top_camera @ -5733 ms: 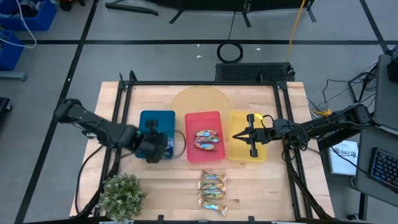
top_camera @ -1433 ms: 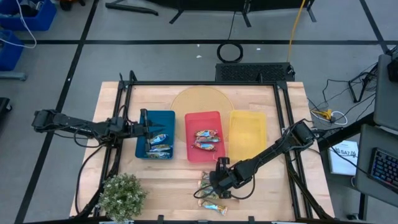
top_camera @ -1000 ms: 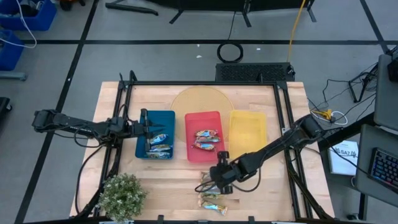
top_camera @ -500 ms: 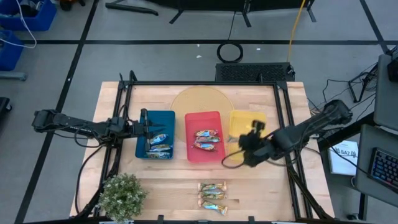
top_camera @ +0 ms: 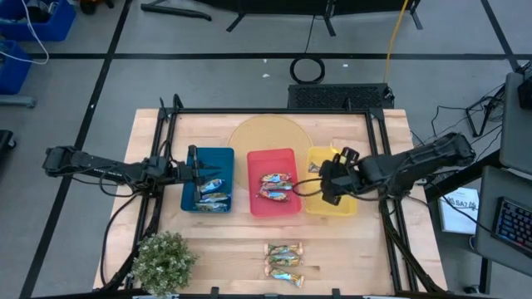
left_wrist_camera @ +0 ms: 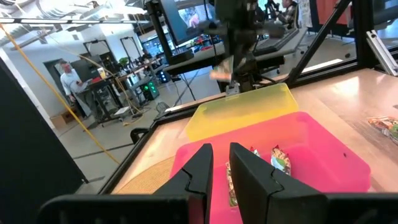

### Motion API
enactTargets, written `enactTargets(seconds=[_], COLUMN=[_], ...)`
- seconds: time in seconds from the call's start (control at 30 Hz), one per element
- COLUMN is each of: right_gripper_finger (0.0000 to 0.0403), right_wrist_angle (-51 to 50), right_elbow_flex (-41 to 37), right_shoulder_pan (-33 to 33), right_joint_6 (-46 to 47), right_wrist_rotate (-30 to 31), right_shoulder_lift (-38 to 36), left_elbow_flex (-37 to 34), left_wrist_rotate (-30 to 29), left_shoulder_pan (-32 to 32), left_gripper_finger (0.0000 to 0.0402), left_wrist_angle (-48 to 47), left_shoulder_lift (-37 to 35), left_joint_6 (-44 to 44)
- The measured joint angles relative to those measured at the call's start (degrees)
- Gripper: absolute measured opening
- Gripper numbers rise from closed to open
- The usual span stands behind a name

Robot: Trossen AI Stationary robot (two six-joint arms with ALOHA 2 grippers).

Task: Pick and place Granola Bars by type
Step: Put the yellow granola bar into the yellow bin

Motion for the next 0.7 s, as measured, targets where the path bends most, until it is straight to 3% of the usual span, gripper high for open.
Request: enactTargets(seconds=[0.17,0.33,0.7], right_gripper_finger=[0.0016,0.0030,0.0018], right_wrist_angle=[8.9,11.8,20.9], right_elbow_flex=[-8.9,-16.4,-28.5], right_shoulder_pan=[-6.0,-10.1,-12.5], right_joint_6=[-5.8,-3.2,-8.0], right_wrist_rotate=[-7.2,-10.2,-19.1], right_shoulder_lift=[0.0,0.0,-0.3], left_elbow_flex=[0.0,0.0,0.0], left_wrist_rotate=[0.0,0.0,0.0], left_shoulder_pan=[0.0,0.0,0.0], left_gripper_finger=[0.0063,0.0063,0.0063], left_wrist_angle=[0.0,-0.1,-0.1], left_shoulder_lift=[0.0,0.0,0.0], left_joint_6=[0.0,0.0,0.6])
